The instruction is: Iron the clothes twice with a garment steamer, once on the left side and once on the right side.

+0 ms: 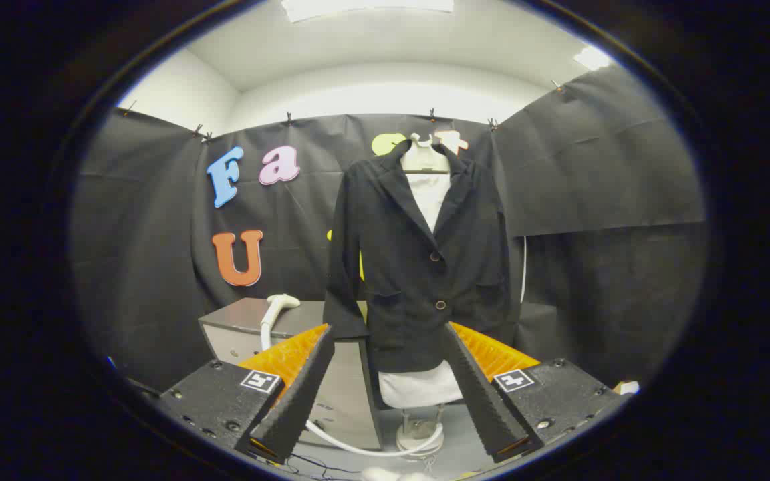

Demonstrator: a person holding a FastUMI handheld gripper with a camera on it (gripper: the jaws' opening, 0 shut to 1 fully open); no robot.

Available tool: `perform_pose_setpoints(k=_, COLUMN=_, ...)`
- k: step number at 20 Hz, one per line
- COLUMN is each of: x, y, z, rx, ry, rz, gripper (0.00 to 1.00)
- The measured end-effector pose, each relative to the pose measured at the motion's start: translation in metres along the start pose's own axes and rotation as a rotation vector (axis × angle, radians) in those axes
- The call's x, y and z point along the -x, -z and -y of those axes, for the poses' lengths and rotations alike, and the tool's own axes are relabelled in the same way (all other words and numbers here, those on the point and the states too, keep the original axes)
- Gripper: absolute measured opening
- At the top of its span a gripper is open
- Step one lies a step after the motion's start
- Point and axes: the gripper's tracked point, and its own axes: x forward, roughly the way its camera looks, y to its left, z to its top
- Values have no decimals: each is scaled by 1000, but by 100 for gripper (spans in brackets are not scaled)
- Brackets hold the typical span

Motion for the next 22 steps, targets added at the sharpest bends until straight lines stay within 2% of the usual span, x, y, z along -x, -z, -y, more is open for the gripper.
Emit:
perform_pose_setpoints(k=15, x=-23, y=-1, z=-27, rx=-3, ry=-26, rz=-22, gripper=100)
perform_pose_setpoints(k=22, x=-70, y=-7, z=-71, rx=0, ry=-80, rz=-45, gripper=100)
